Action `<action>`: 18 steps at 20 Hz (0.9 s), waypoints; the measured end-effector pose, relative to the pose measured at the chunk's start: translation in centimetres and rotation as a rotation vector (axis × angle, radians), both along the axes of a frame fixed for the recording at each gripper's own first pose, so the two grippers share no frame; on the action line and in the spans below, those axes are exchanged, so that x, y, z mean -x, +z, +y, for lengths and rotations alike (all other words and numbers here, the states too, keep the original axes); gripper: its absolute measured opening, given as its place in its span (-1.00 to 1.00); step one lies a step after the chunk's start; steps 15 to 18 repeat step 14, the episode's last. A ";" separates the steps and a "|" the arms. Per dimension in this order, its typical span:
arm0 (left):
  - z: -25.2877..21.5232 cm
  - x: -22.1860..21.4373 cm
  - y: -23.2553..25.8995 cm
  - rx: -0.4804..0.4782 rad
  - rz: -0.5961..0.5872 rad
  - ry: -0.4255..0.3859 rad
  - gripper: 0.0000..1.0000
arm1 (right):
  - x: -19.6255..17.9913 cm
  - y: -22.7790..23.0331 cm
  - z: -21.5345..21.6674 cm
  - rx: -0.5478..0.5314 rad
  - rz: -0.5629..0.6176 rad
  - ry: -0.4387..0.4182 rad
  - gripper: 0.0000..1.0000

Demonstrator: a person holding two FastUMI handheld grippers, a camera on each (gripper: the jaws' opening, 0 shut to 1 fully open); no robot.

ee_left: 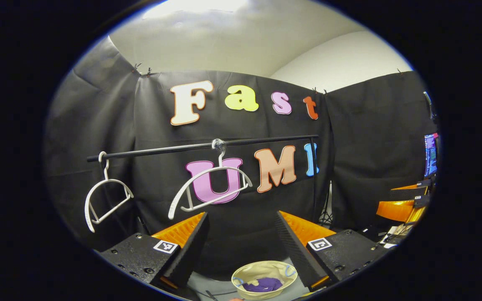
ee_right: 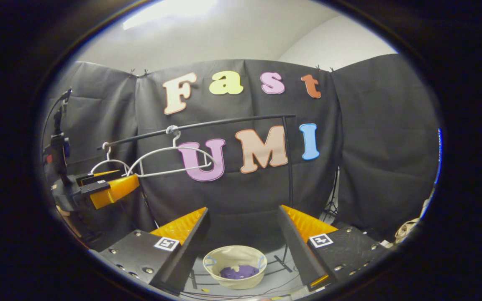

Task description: Grasp the clothes on the hanger with both hands and then place them into the laundry hamper below.

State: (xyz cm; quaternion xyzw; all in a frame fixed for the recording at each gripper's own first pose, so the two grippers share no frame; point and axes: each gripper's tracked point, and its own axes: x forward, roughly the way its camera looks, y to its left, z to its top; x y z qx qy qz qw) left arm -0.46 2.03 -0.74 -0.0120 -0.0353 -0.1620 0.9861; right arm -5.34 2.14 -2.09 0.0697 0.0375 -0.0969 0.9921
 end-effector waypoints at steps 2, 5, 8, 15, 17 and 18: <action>0.4 -0.4 -0.3 0.019 0.010 -0.013 0.94 | -0.4 -0.2 0.4 -0.002 -0.001 -0.008 0.94; 0.8 -0.9 -1.3 0.039 0.039 -0.039 1.00 | -1.1 -1.0 1.0 -0.010 0.006 -0.019 0.94; 1.4 -1.5 -2.3 0.022 0.056 -0.030 1.00 | -1.9 -1.0 2.1 -0.021 -0.002 -0.008 1.00; 1.5 -2.4 -3.6 0.040 0.110 0.027 0.99 | -3.7 -0.9 2.7 -0.005 -0.006 0.037 0.94; 1.5 -2.4 -3.6 0.040 0.110 0.027 0.99 | -3.7 -0.9 2.7 -0.005 -0.006 0.037 0.94; 1.5 -2.4 -3.6 0.040 0.110 0.027 0.99 | -3.7 -0.9 2.7 -0.005 -0.006 0.037 0.94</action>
